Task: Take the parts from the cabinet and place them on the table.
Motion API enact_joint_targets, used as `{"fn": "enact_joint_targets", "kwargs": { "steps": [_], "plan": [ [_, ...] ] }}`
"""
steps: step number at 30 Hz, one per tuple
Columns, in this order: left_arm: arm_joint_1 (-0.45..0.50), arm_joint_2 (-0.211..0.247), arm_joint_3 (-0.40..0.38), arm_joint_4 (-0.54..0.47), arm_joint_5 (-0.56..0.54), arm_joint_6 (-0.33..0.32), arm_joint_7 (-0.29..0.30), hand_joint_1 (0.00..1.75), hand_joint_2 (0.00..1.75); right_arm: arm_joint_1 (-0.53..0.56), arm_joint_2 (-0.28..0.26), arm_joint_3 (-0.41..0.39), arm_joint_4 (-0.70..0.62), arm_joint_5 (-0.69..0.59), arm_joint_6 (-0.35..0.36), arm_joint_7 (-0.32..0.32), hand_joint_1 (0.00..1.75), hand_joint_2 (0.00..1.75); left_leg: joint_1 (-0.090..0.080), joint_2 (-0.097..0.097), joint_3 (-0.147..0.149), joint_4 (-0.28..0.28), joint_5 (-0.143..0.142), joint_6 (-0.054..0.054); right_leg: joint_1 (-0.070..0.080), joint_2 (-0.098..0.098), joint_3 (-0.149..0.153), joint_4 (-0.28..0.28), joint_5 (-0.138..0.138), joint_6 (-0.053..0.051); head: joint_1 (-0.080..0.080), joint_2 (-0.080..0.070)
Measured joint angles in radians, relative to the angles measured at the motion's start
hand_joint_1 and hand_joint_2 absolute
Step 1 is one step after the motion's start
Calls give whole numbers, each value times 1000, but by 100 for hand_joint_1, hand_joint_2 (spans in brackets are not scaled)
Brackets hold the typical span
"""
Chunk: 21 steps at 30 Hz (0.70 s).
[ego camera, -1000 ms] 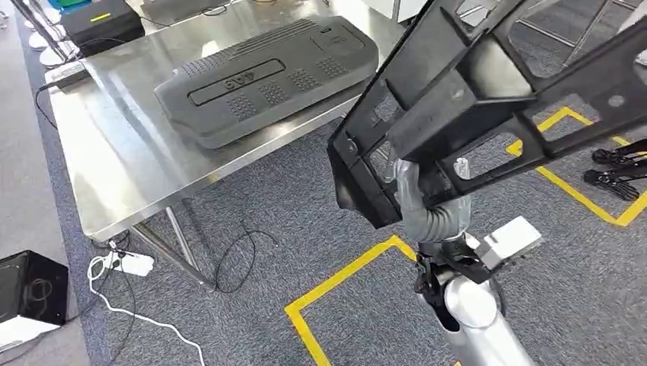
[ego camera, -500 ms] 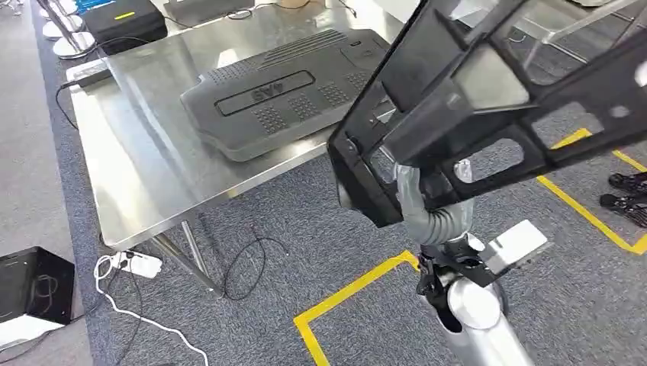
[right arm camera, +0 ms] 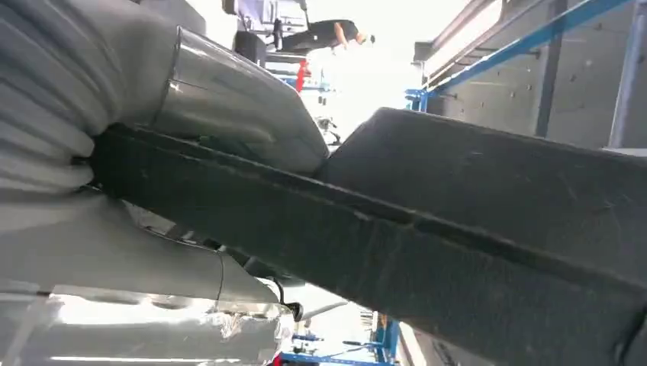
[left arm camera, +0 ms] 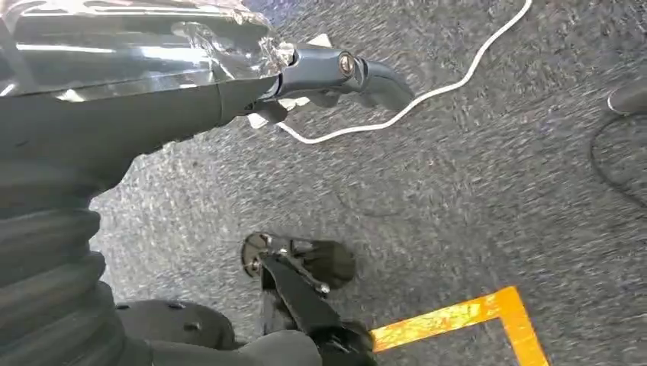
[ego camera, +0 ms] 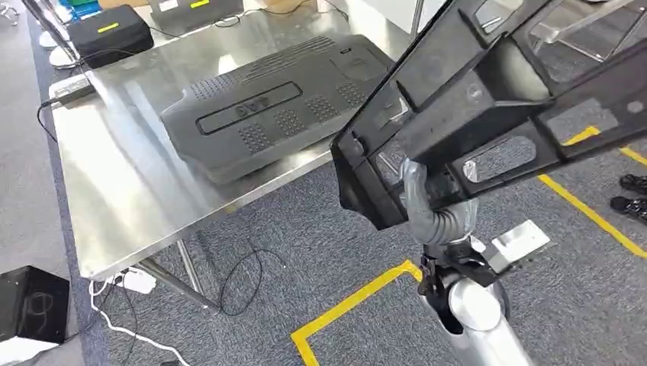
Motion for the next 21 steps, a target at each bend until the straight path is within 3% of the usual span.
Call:
{"fn": "enact_joint_targets", "kwargs": {
  "steps": [1,2,3,5,7,9,10,11,12,14,15,16,17,19,20,21],
  "plan": [
    [3,0,0,0,0,0,0,0,175,1,0,0,0,0,0,0,175,175,1,0,-20,3,2,-1,0,2,11,0,-8,0,-4,0],
    [5,0,0,0,-1,0,0,0,175,1,0,0,1,0,0,-1,175,175,1,0,-23,-30,32,2,0,4,23,0,-16,1,-9,0],
    [5,0,0,0,-2,0,0,0,175,1,0,0,1,0,0,-2,175,175,-1,0,-11,-93,86,7,0,4,35,0,-24,4,-11,0],
    [4,0,0,1,-3,0,0,0,175,1,0,0,1,0,0,-3,175,175,-13,1,30,-273,238,25,-2,3,55,-5,-40,9,-17,0],
    [4,3,0,3,-3,0,0,0,175,3,0,0,2,0,0,-7,175,175,-24,4,29,-299,225,41,-2,5,54,-10,-43,17,-21,0],
    [5,3,0,3,-6,0,1,0,175,5,2,0,4,-2,0,-7,175,175,-25,4,34,-299,235,47,-4,3,61,-23,-46,28,-22,0],
    [6,3,0,3,-6,0,1,0,175,4,2,0,4,-2,0,-7,175,175,-21,4,48,-323,240,52,1,1,70,-31,-49,36,-24,0],
    [5,3,0,3,-6,0,1,0,175,5,2,0,5,-2,0,-7,175,175,-14,5,64,-340,244,52,1,0,70,-11,-63,35,-14,0],
    [2,3,0,3,-6,0,1,0,175,1,2,-1,5,-2,0,-8,175,175,-13,3,70,-348,243,57,4,1,45,36,-87,34,-4,0],
    [-1,3,0,3,-6,0,2,0,175,3,2,-2,5,-2,0,-8,175,175,-15,3,72,-344,236,63,4,2,-46,187,-144,36,10,0],
    [-2,3,0,3,-7,0,1,0,175,7,2,-2,7,-2,1,-8,175,175,-16,2,72,-341,231,64,4,3,-89,249,-156,39,13,0],
    [-2,3,0,3,-7,0,1,0,175,9,2,-2,9,-2,1,-8,175,175,-15,2,72,-336,226,64,4,2,-114,271,-147,42,16,0],
    [0,3,0,3,-7,0,2,0,175,9,2,-2,11,-2,1,-8,175,175,-14,1,73,-329,218,61,2,2,-116,245,-110,46,22,0],
    [0,2,0,3,-6,0,2,0,175,8,2,-3,12,-2,1,-8,175,175,-10,0,76,-306,200,53,-5,1,-66,101,-7,54,34,0],
    [-1,2,0,3,-6,0,2,0,175,8,2,-3,12,-2,1,-8,175,175,-9,0,74,-290,188,46,-8,0,-44,38,14,55,39,0],
    [-2,2,0,3,-6,2,2,0,175,8,2,-3,15,-2,1,-9,175,175,-16,-1,66,-277,179,37,-4,3,-41,43,-2,54,43,0]
  ]
}}
